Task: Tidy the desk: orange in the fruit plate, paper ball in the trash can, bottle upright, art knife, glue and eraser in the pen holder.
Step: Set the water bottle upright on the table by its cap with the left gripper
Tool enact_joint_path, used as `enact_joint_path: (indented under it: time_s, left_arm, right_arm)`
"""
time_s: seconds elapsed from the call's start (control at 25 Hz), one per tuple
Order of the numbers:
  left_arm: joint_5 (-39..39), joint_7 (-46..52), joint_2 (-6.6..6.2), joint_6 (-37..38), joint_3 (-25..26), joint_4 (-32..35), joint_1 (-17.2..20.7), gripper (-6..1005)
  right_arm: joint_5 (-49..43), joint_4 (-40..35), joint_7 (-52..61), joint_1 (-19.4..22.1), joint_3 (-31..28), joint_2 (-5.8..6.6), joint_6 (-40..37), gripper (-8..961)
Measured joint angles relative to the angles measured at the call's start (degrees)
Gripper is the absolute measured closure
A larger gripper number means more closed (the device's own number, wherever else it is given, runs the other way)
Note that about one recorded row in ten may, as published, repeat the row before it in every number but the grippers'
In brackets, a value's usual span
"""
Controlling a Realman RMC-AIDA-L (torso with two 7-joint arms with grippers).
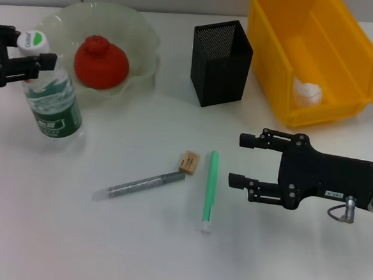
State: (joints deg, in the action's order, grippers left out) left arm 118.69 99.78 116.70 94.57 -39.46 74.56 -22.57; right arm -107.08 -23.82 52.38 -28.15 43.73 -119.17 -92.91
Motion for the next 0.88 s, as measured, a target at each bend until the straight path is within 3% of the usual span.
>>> enact_joint_path:
  time_s: [0.24,0.4,0.56,0.72,0.88]
  left_arm:
    - [-1.60,3.05,1.49,1.38,0.19,4.39,1.65,555]
    - [-3.62,1.16,-0.55,0.30,1.33,-0.34,1.06,555]
    - [-3.57,1.11,-0.37,0.26,1.74,2.14,1.29,555]
    - [-3.58,1.91,-1.94,0.29,2.57,1.45,1.05,555]
    - [-3.58,1.67,-1.30,0.50,2.92,2.01,1.68,555]
  right_arm:
    - [-0.20,-1.60,-0.15,2.63,-0.38,0.21,-3.95,218]
    - [-0.17,-0.86,-0.43,1.86,-0.32,0.30,-3.12,218]
    - [0.05,-2.82,0.00,2.74,-1.15,0.36,-5.18,218]
    - [-0.21,-2.93,0.36,2.09,-0.99,0.65,-5.43,218]
    - [-0.22,-3.03,-0.69,2.69,-1.32,0.67,-5.72,218]
